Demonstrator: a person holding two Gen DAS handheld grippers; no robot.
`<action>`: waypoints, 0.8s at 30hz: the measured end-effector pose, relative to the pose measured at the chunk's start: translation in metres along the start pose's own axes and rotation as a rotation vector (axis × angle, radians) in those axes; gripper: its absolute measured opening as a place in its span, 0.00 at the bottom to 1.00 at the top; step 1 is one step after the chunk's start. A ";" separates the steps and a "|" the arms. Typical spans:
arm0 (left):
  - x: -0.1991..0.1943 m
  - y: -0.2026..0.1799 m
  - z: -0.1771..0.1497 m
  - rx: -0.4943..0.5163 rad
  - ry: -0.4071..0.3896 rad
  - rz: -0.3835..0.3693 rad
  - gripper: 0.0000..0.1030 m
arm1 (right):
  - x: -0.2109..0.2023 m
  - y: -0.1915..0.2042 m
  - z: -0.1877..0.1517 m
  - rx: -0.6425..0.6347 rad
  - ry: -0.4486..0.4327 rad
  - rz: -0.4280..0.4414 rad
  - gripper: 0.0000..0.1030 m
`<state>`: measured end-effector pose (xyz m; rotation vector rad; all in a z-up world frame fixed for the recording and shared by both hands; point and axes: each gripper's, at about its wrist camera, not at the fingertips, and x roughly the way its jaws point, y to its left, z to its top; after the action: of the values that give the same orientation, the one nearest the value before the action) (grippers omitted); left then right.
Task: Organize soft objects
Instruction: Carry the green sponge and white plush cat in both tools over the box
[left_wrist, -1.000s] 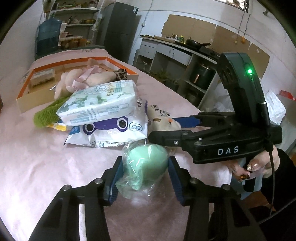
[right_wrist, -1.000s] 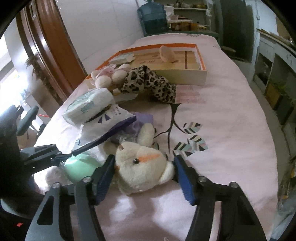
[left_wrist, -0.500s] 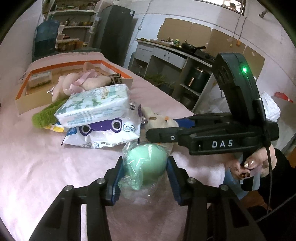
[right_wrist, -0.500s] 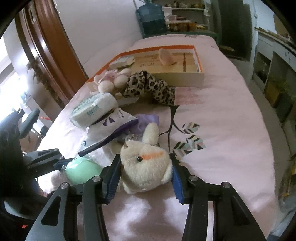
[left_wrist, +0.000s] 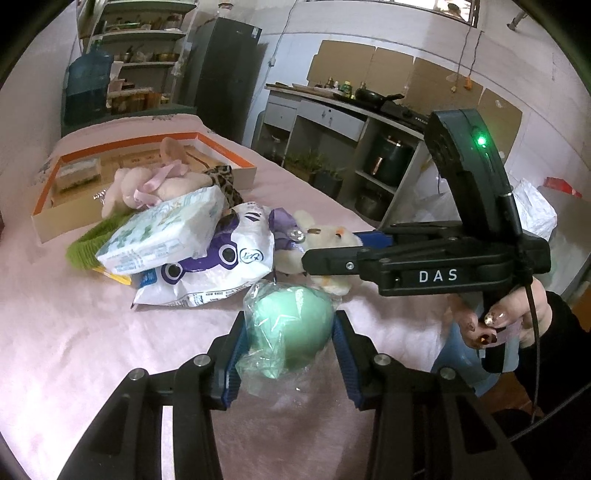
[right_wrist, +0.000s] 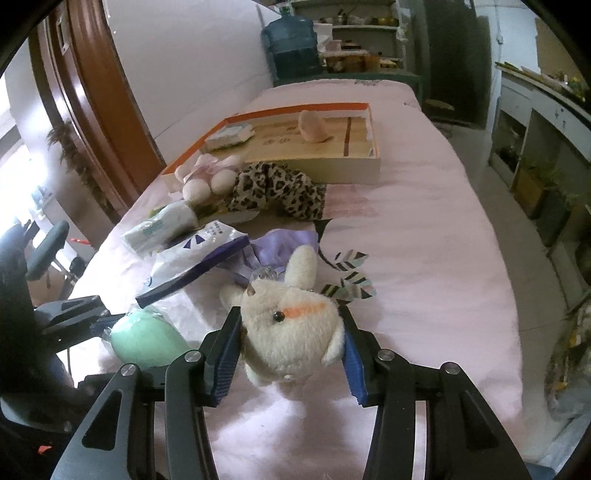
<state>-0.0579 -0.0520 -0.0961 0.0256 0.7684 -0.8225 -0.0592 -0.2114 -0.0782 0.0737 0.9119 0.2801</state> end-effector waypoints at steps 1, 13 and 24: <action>-0.001 -0.001 0.000 0.000 -0.002 0.001 0.43 | -0.001 -0.001 0.000 0.001 -0.003 -0.004 0.49; -0.013 -0.004 0.007 0.002 -0.035 0.018 0.43 | -0.023 -0.013 0.001 0.022 -0.049 -0.045 0.49; -0.036 0.002 0.040 0.027 -0.105 0.114 0.43 | -0.038 -0.008 0.026 -0.005 -0.125 -0.038 0.49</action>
<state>-0.0479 -0.0399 -0.0446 0.0496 0.6506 -0.7197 -0.0589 -0.2275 -0.0340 0.0689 0.7874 0.2398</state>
